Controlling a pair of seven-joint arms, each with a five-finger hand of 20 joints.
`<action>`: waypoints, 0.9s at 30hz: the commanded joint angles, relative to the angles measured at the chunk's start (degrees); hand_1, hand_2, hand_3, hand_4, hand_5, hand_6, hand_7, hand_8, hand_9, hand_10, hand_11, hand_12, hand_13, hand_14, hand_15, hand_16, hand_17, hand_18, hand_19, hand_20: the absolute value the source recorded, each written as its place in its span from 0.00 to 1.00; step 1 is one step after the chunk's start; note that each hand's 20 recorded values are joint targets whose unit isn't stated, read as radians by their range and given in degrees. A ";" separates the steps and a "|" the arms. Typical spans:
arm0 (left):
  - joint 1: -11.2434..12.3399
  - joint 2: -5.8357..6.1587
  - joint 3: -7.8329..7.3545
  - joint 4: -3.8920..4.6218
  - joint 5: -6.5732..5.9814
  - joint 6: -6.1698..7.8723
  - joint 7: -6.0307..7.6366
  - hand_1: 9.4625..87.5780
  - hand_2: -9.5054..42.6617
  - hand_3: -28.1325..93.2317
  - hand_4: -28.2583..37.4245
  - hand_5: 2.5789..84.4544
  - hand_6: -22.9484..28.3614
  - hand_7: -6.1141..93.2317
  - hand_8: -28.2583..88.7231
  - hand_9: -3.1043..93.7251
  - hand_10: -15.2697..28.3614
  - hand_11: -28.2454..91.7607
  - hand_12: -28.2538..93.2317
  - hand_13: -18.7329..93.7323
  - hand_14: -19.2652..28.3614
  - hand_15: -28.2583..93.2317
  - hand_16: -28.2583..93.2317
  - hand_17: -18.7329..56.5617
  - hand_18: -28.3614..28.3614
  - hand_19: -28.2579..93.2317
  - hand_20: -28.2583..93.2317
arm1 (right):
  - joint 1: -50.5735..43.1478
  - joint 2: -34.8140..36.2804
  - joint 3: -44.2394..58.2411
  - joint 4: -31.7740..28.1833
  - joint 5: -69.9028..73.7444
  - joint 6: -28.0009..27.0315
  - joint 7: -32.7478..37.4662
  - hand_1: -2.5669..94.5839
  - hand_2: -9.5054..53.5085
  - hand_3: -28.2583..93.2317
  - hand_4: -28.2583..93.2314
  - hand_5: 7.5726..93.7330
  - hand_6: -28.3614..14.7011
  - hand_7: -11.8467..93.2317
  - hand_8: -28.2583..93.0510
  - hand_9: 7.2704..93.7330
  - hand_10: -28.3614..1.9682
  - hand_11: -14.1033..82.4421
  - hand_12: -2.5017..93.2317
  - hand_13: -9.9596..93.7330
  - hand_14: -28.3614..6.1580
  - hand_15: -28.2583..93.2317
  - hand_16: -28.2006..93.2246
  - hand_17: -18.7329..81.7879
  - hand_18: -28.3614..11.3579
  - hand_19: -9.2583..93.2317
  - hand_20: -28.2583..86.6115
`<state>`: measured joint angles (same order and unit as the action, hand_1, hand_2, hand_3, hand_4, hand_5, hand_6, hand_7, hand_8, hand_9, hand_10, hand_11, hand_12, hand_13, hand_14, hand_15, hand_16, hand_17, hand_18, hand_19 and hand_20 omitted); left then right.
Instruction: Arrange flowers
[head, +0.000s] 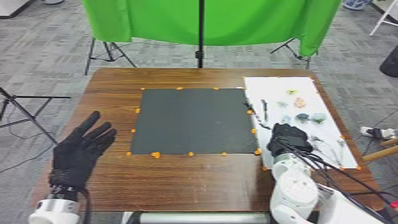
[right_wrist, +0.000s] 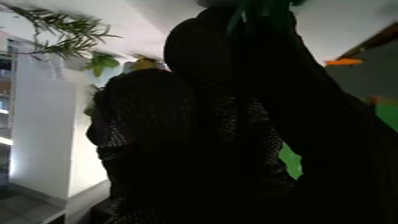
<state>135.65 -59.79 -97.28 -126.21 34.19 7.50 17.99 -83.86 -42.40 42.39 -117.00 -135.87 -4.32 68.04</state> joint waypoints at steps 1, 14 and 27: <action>1.53 1.35 -0.89 -0.63 -0.77 1.43 0.47 0.16 0.29 0.90 0.00 0.40 0.58 0.15 0.16 0.38 0.79 0.39 0.30 0.35 0.97 0.58 0.16 0.09 0.93 0.66 0.27 | 0.07 -0.14 1.33 -5.94 -0.19 2.55 -3.40 0.59 0.00 0.83 0.00 0.90 0.57 0.36 0.29 0.90 0.53 0.61 0.27 0.90 0.60 0.80 0.39 0.66 0.14 1.00 0.51; 1.44 3.62 -0.87 -1.37 -1.57 2.72 2.94 0.16 0.29 0.90 0.00 0.40 0.58 0.15 0.16 0.38 0.79 0.39 0.30 0.35 0.97 0.58 0.16 0.09 0.93 0.66 0.27 | 19.95 -16.59 -14.08 -1.58 3.73 1.65 -17.32 0.59 0.00 0.83 0.00 0.92 0.56 0.34 0.30 0.92 0.51 0.62 0.26 0.91 0.59 0.81 0.39 0.67 0.14 1.00 0.56; -5.94 4.71 1.84 1.26 -3.23 -0.35 3.12 0.16 0.29 0.90 0.00 0.41 0.58 0.15 0.16 0.38 0.79 0.39 0.30 0.35 0.98 0.58 0.16 0.09 0.93 0.66 0.27 | 31.47 -29.65 -24.63 16.32 10.56 2.00 -20.45 0.58 0.00 0.82 0.00 0.93 0.57 0.33 0.30 0.93 0.54 0.64 0.25 0.92 0.59 0.81 0.39 0.68 0.13 1.00 0.58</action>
<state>132.45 -56.16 -96.51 -125.91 32.87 8.51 20.10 -58.02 -67.03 21.95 -106.30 -129.39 -2.74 47.94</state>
